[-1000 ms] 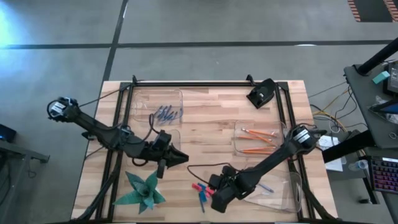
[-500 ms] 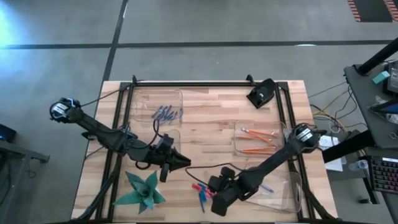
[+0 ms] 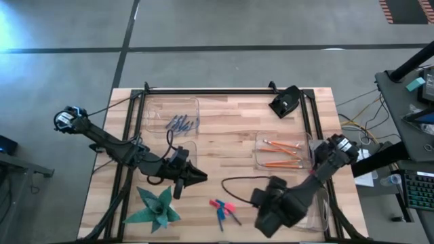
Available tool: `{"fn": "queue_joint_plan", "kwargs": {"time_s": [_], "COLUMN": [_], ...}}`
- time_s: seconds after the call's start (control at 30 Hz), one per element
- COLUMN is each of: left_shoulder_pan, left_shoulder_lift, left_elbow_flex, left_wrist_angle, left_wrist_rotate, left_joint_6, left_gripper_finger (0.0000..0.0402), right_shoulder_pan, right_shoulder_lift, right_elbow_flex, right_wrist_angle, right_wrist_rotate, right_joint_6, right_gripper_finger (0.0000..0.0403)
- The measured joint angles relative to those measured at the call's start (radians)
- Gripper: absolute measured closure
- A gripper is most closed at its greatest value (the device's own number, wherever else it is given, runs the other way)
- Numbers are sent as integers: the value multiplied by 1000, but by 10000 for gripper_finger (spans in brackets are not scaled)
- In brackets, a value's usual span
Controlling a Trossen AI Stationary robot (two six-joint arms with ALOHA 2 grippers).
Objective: Sort crayons/erasers/pens/pencils in bins
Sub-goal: Put the purple pen from the bottom transparent bin into the middle left transparent bin
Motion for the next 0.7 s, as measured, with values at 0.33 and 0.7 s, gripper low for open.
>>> {"fn": "queue_joint_plan", "kwargs": {"time_s": [0.33, 0.7], "left_shoulder_pan": [-1, -1], "left_shoulder_lift": [-7, -7], "left_elbow_flex": [-2, -2], "left_wrist_angle": [0, 0], "left_wrist_rotate": [0, 0], "left_joint_6": [11, 10], "left_gripper_finger": [352, 352], "right_shoulder_pan": [109, 112], "right_shoulder_lift": [-1, -140], "right_elbow_flex": [-5, -316], "right_wrist_angle": [-208, -13], "right_wrist_rotate": [-56, -231], "right_joint_6": [191, 239], "right_gripper_finger": [193, 193]}}
